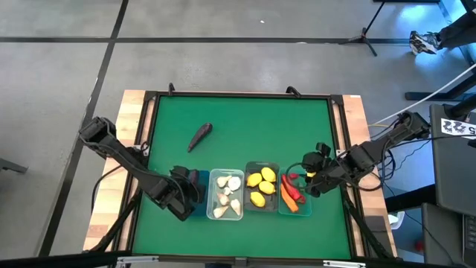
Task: Sort produce into baskets
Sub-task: Put the eggplant into the dark blue bin
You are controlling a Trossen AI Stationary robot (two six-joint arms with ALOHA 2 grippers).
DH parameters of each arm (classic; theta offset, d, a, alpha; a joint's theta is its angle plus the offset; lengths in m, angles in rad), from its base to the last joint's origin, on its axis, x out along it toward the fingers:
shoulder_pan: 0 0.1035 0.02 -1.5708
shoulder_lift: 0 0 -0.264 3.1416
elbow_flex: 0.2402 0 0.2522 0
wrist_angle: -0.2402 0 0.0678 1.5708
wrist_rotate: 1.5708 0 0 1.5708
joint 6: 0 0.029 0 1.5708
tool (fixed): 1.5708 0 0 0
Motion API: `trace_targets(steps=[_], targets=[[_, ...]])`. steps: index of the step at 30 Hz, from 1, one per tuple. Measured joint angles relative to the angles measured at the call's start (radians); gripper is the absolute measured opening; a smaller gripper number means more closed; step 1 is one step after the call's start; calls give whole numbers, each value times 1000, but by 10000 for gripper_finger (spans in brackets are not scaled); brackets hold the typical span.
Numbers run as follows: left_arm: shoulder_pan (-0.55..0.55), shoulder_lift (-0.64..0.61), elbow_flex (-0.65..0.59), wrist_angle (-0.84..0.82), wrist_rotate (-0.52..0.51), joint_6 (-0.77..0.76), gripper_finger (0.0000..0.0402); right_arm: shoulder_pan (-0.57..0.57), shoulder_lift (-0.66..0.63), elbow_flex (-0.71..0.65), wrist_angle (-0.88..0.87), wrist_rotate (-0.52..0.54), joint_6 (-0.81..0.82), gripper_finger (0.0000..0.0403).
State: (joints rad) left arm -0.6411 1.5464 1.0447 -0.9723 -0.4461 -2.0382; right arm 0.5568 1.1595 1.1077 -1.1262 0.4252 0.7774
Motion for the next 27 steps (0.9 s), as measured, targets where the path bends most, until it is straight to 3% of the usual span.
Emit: trace_targets(steps=[27], targets=[[1, 74, -3, -12, 0, 17, 134, 0, 0, -22, 81, -52, -1, 209]])
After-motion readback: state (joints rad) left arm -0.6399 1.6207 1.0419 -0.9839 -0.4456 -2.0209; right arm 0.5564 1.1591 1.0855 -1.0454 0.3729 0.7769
